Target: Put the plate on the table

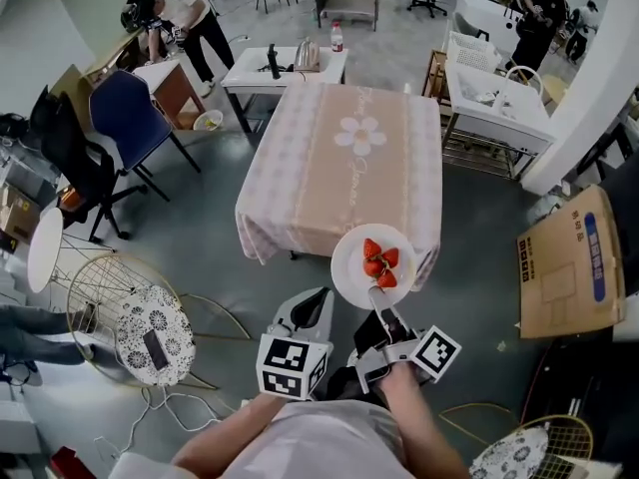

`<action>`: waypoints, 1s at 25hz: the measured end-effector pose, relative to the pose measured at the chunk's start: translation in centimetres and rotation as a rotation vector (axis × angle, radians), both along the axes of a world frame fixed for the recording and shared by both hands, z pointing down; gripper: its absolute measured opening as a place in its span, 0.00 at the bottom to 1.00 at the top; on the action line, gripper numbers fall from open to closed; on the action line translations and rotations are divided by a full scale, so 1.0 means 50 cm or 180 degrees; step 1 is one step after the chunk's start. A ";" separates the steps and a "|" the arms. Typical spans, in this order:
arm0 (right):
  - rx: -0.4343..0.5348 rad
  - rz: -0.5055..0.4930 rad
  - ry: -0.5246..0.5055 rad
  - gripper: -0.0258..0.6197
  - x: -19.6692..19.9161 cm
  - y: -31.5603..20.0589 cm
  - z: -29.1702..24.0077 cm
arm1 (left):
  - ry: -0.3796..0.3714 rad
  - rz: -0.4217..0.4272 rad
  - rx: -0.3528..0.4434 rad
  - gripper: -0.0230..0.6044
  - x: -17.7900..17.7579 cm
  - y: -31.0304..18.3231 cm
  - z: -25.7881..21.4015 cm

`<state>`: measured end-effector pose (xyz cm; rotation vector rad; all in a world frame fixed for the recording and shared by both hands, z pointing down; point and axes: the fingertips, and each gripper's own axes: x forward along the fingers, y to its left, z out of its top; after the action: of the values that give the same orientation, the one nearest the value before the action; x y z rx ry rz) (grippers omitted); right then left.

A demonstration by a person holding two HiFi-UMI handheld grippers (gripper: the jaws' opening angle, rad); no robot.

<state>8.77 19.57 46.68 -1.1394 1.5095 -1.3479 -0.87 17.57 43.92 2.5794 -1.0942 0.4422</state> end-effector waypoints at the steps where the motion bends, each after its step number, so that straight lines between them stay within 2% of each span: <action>1: -0.0010 -0.0021 -0.0022 0.07 0.008 -0.009 0.004 | -0.0025 -0.0012 0.0003 0.04 0.011 -0.009 0.001; 11: -0.0052 -0.0106 -0.0060 0.07 0.101 -0.062 0.018 | -0.0075 -0.0098 0.0067 0.04 0.114 -0.067 -0.016; 19: -0.0023 -0.0102 -0.0105 0.07 0.122 -0.093 0.026 | -0.0134 -0.0148 0.0221 0.04 0.123 -0.098 -0.023; 25: -0.0062 -0.0086 -0.0037 0.07 0.124 -0.128 0.035 | -0.0279 -0.0004 0.0340 0.04 0.128 -0.142 -0.004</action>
<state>14.95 13.16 48.43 -1.1251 1.5116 -1.3877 5.51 10.50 43.71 2.6741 -1.1788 0.5142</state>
